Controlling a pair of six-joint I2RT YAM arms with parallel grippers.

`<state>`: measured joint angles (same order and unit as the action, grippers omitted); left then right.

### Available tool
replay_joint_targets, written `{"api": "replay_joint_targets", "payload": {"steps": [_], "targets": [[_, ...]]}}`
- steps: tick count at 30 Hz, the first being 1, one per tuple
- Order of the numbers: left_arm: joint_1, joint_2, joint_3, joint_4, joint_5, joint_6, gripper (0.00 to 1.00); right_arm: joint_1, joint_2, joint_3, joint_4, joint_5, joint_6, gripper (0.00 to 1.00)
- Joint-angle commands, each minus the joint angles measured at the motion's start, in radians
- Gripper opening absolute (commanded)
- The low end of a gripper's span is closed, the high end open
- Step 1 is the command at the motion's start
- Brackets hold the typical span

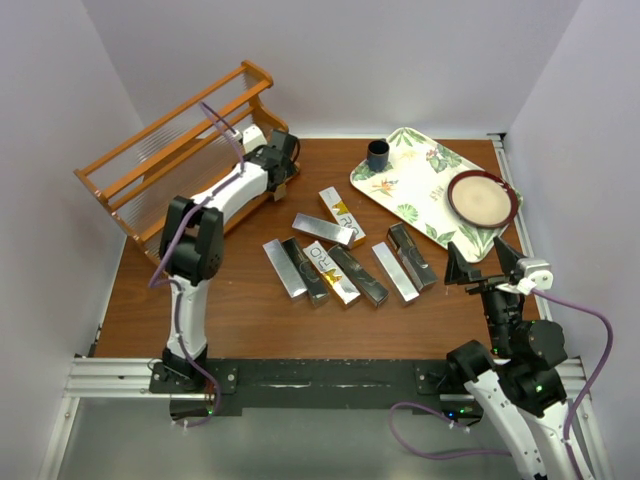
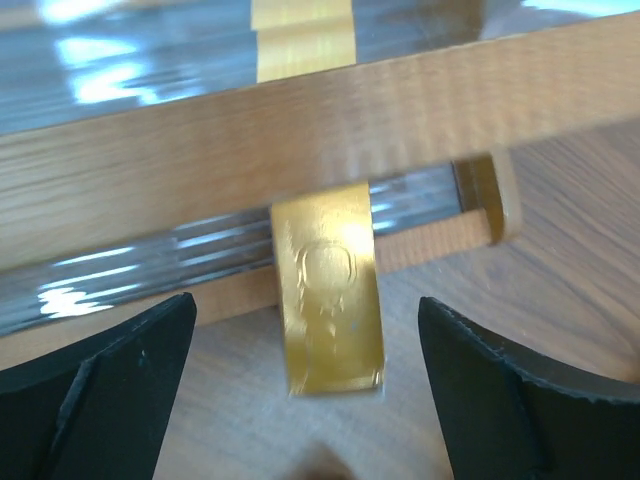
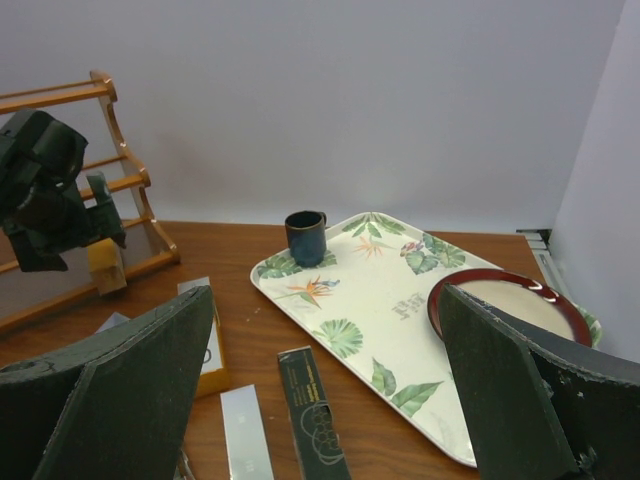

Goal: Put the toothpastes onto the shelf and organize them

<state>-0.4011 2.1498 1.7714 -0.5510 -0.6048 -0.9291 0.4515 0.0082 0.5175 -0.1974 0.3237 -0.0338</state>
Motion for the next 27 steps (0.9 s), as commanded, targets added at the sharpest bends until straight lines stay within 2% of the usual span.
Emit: {"api": "replay_joint_targets", "payload": {"steps": [1, 7, 13, 20, 24, 27], "targets": [[-0.024, -0.191, -0.107, 0.164, 0.023, 0.079, 1.00, 0.003, -0.030, 0.019, 0.010, 0.012, -0.006, 0.99], [-0.100, -0.384, -0.311, 0.269, 0.065, 0.124, 1.00, 0.003, -0.030, 0.021, 0.010, 0.006, -0.009, 0.99], [-0.134, -0.579, -0.525, 0.338, 0.206, 0.194, 1.00, 0.004, -0.030, 0.021, 0.007, 0.003, -0.012, 0.99], [-0.134, -0.852, -0.788, 0.465, 0.356, 0.378, 1.00, 0.004, -0.011, 0.026, 0.009, -0.020, -0.011, 0.99], [-0.136, -0.990, -0.888, 0.484, 0.411, 0.470, 1.00, 0.003, 0.064, 0.068, -0.011, -0.063, 0.012, 0.99], [-0.134, -1.060, -0.935, 0.473, 0.454, 0.526, 1.00, 0.003, 0.186, 0.133, -0.051, -0.098, 0.061, 0.99]]}}
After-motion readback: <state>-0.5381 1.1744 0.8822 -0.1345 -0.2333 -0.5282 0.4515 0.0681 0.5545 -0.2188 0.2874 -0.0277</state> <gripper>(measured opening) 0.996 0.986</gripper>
